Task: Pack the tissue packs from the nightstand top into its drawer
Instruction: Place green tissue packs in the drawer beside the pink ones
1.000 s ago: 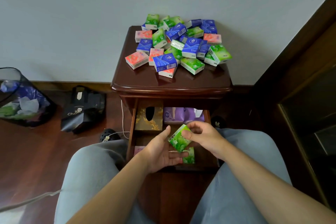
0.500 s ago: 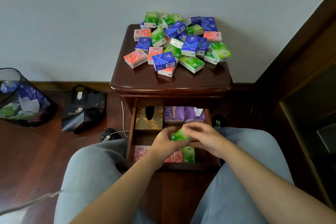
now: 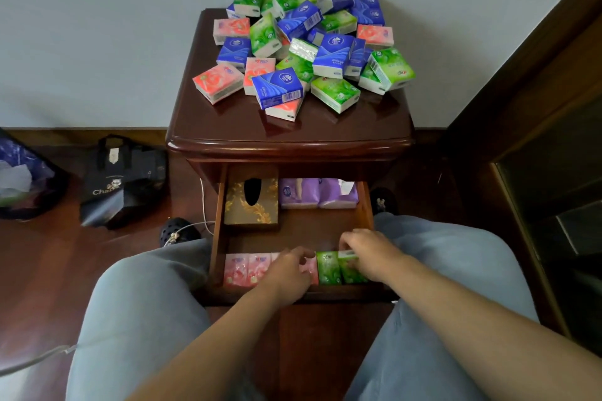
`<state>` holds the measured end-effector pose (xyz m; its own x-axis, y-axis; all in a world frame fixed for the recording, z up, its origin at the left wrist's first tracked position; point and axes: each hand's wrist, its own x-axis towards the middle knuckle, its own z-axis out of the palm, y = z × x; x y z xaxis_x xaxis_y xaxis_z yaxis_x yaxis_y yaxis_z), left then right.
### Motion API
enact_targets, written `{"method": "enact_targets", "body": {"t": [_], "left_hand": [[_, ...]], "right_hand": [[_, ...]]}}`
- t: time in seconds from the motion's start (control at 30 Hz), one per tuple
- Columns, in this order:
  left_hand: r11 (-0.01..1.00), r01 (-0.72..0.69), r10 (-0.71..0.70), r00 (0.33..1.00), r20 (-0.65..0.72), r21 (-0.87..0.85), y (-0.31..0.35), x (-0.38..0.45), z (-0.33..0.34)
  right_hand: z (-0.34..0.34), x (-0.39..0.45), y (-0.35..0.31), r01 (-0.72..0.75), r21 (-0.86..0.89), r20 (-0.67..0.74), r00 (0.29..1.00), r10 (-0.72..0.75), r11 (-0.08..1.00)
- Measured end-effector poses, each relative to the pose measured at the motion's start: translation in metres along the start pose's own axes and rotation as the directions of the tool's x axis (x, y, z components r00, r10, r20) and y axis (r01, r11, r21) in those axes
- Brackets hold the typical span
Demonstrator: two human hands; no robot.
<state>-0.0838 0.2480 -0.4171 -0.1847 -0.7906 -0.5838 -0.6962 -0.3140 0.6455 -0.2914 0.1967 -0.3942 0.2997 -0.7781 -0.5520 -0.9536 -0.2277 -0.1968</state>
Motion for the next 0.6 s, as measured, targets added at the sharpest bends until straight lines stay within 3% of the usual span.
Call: {"method": "enact_targets", "body": {"t": [0.1, 0.2, 0.6], "left_hand": [[0.990, 0.009, -0.014, 0.999, 0.034, 0.137, -0.011, 0.007, 0.001], [0.975, 0.051, -0.072, 0.994, 0.087, 0.218, -0.018, 0.010, 0.001], [0.974, 0.090, -0.120, 0.984, 0.135, 0.208, -0.018, 0.011, -0.005]], "right_hand": [[0.005, 0.012, 0.000, 0.081, -0.269, 0.013, 0.997, -0.080, 0.960], [0.009, 0.023, 0.001, 0.093, -0.401, 0.066, 0.995, -0.072, 0.911], [0.015, 0.046, -0.007, 0.041, -0.287, 0.220, 0.975, 0.024, 0.957]]}}
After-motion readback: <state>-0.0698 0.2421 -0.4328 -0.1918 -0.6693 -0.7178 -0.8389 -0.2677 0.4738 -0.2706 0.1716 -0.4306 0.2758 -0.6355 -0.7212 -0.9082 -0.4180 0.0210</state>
